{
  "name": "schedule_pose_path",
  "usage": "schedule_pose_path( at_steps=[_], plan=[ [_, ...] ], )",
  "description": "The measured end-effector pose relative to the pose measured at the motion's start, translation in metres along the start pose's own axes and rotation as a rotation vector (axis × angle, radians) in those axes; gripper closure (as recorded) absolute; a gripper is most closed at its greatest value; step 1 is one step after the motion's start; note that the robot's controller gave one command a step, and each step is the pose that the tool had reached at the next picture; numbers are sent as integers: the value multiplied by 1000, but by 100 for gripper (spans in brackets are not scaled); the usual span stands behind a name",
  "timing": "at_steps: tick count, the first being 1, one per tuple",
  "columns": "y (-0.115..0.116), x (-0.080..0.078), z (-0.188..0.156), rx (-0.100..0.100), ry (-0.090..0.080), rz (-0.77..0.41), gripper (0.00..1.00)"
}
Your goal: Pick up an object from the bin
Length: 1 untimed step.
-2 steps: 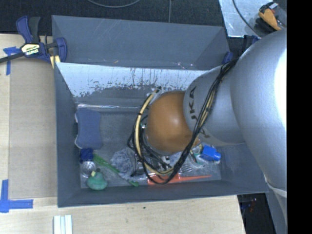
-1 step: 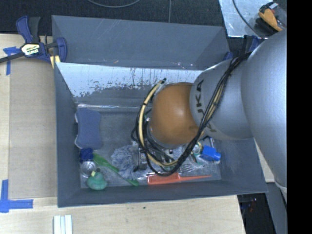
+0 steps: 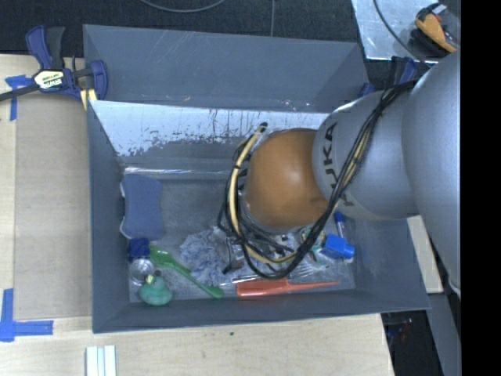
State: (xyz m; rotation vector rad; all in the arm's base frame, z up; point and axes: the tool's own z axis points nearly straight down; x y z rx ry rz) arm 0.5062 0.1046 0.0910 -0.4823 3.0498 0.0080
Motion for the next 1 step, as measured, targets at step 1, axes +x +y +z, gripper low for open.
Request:
schedule_pose_path(
  at_steps=[1],
  plan=[
    [-32, 16, -95, 1, 2, 191, 100]
  ],
)
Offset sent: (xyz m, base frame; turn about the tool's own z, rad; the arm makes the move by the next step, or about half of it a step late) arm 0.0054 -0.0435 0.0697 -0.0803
